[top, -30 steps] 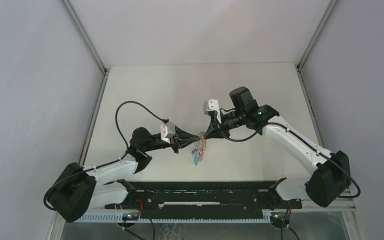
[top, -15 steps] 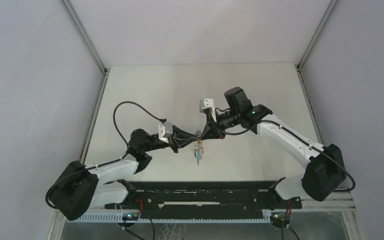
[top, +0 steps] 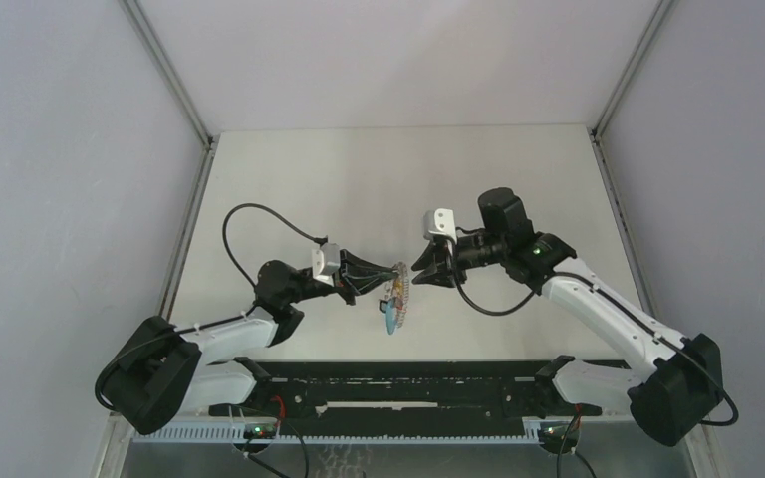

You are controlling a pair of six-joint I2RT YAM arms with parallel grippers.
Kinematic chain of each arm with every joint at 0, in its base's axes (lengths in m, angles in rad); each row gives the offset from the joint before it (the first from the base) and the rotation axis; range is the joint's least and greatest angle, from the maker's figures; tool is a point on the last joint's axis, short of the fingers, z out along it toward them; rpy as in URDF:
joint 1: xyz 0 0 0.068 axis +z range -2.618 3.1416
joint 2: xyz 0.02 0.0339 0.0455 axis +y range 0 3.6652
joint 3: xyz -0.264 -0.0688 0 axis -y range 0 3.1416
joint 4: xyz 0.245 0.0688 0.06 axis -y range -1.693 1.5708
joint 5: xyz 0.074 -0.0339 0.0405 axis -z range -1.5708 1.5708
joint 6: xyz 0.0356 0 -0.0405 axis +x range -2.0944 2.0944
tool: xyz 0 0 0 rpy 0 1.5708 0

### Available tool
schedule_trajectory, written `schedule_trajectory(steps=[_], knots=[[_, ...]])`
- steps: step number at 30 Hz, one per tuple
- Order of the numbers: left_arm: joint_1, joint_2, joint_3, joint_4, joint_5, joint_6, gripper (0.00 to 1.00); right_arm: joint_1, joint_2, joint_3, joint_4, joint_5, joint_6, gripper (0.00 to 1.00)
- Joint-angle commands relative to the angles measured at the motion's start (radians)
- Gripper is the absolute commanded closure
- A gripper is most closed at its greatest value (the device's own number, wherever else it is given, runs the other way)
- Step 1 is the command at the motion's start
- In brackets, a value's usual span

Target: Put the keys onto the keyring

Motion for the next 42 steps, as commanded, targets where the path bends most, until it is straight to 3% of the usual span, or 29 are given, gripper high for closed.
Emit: schedule_trajectory(steps=[1,10,27,31,35,37,39,42], knots=[[-0.003,-0.034,-0.007,0.079,-0.008,-0.011,1.0,-0.006,-0.054,-0.029,0.155,-0.053,-0.053,0.69],[-0.002,-0.036,-0.005,0.079,-0.005,-0.014,1.0,0.01,0.008,-0.036,0.267,-0.1,-0.031,0.7],[-0.002,-0.033,-0.003,0.069,-0.017,-0.009,1.0,0.035,0.065,-0.008,0.211,-0.155,-0.068,0.81],[-0.002,-0.032,-0.002,0.067,-0.016,-0.008,1.0,0.038,0.068,-0.007,0.222,-0.156,-0.062,0.86],[-0.002,-0.028,0.001,0.059,-0.014,-0.007,1.0,0.039,0.066,0.007,0.211,-0.146,-0.06,1.0],[-0.002,-0.033,0.003,0.031,-0.015,0.009,1.0,0.037,0.063,0.021,0.185,-0.132,-0.063,1.0],[-0.002,-0.045,0.009,-0.018,-0.016,0.034,0.97,0.037,0.058,0.039,0.146,-0.106,-0.066,1.0],[-0.001,-0.075,0.02,-0.122,-0.023,0.089,0.84,0.039,0.063,0.1,0.024,-0.044,-0.084,1.0]])
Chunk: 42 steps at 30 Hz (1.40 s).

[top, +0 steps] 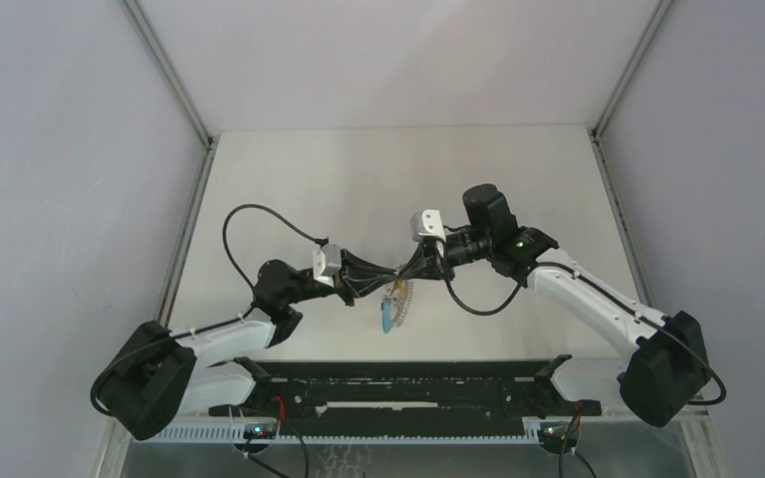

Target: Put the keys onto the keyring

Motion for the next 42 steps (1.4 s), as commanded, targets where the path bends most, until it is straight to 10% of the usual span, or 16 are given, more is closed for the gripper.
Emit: schedule_trajectory(steps=[1,18,42], knots=[[-0.001,-0.069,0.023,-0.117,-0.025,0.095,0.8,0.009,-0.003,0.137,-0.182,0.079,-0.04,1.0],[-0.001,-0.148,0.049,-0.329,-0.044,0.21,0.67,0.2,0.284,0.668,-0.907,0.619,-0.085,1.0],[-0.003,-0.007,0.08,-0.161,0.043,0.077,0.78,0.285,0.418,0.819,-0.978,0.628,-0.127,1.0]])
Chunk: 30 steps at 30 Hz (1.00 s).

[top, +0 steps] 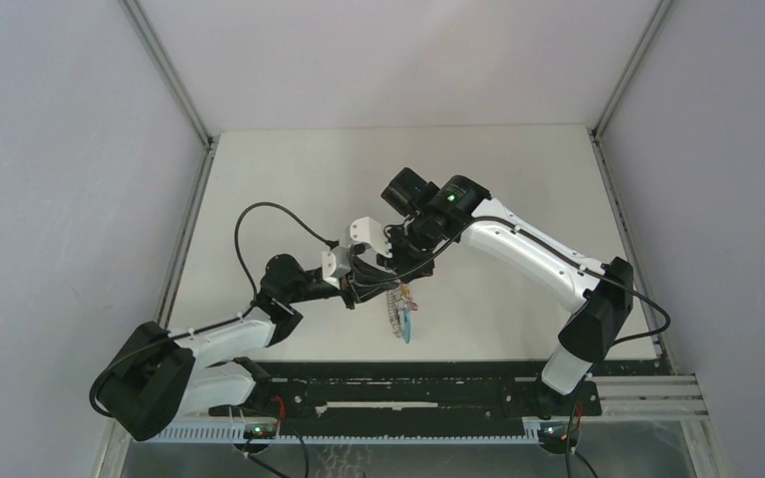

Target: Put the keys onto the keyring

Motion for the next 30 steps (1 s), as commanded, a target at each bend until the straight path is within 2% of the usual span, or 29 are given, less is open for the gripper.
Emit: schedule_trajectory(steps=[1,7,12,17,18,20,23,30], knots=[[-0.002,0.02,0.069,0.047,0.028,-0.029,0.78,0.017,-0.007,0.064,0.016,0.001,-0.014,1.0],[-0.002,0.027,0.072,0.047,0.032,-0.036,0.84,0.022,-0.012,0.066,0.023,0.004,-0.015,1.0],[-0.002,0.025,0.075,0.048,0.035,-0.043,0.99,0.03,-0.013,0.062,0.034,-0.007,-0.015,1.0],[-0.002,-0.004,0.051,0.049,-0.008,-0.023,1.0,0.026,-0.069,-0.008,0.088,0.028,-0.001,1.0],[-0.002,-0.009,0.047,0.049,-0.02,-0.018,1.0,0.022,-0.092,-0.03,0.107,0.03,0.0,0.98],[-0.002,-0.018,0.037,0.052,-0.039,-0.012,1.0,0.003,-0.138,-0.084,0.148,0.016,0.007,0.87],[-0.002,-0.028,0.018,0.087,-0.065,-0.015,1.0,-0.037,-0.209,-0.155,0.213,-0.034,0.025,0.79],[-0.001,-0.032,-0.012,0.178,-0.081,-0.05,1.0,-0.167,-0.329,-0.334,0.396,-0.292,0.037,0.72]])
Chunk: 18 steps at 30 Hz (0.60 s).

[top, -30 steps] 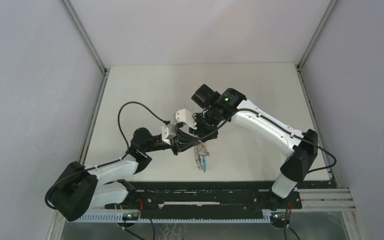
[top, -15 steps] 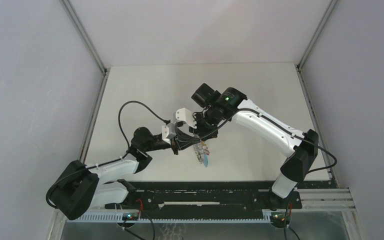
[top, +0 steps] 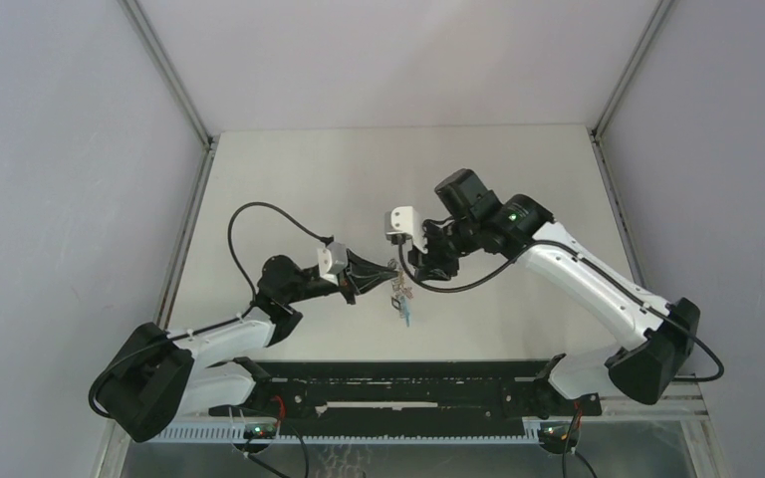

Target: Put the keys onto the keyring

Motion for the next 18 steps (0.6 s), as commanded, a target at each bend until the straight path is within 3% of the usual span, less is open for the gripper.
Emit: schedule_trajectory(steps=[1,9,18], knots=[[0.0,-0.03,-0.018,0.137,-0.03,-0.031,1.0,-0.079,-0.055,-0.072,0.176,-0.21,0.025,0.72],[0.0,-0.035,-0.026,0.178,-0.005,-0.048,1.0,-0.151,-0.047,-0.146,0.308,-0.365,0.041,0.71],[0.0,-0.036,-0.024,0.182,0.008,-0.048,1.0,-0.17,-0.005,-0.148,0.33,-0.449,0.022,0.7]])
